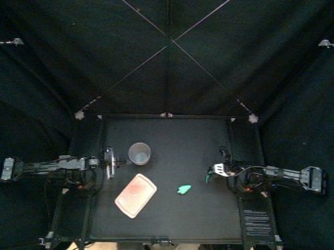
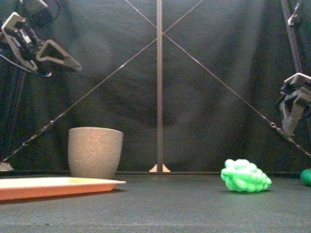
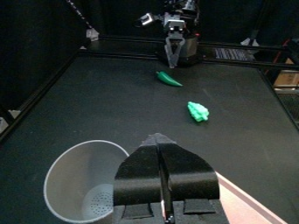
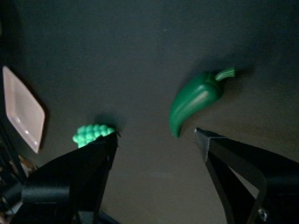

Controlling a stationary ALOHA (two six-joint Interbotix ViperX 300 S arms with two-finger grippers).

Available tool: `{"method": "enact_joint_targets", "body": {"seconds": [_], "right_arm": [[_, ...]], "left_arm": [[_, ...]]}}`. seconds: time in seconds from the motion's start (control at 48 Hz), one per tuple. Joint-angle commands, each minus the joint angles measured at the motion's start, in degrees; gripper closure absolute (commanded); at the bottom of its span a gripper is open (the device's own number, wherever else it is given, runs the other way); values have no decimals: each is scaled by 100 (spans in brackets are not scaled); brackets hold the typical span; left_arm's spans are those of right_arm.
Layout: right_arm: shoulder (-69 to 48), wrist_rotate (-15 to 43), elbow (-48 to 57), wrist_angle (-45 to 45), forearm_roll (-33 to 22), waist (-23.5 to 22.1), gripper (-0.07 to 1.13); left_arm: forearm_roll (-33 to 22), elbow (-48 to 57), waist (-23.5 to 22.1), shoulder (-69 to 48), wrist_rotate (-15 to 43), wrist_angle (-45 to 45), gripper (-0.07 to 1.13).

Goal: Pick the green pepper then place it in the grey bowl
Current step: Pick the green pepper

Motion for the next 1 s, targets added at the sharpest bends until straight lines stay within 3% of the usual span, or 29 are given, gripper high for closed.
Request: {"method": "enact_joint_targets", "body": {"seconds": [0.021,0.25,0.5,0.688,1.0], "right_arm": [[97,501,-9,-202,-431,-44,4],[633,1811,97,-272,-1433,26,4],[1248,2769,-26,-747,-2215,492,6],[1749,3155,-105,-853,-2575,668,9],[2224,3366,-352,-853,-2804,817,33]], "left_arm": [[0,-62,18,18,9,-35,102],[-18,-62,9,18,0,-35,102],[-18,-53,9,18,0,-35,102],[-18,-53,-18,18,-9,-35,102],[-26,-53,-53,18,-18,-9,102]]}}
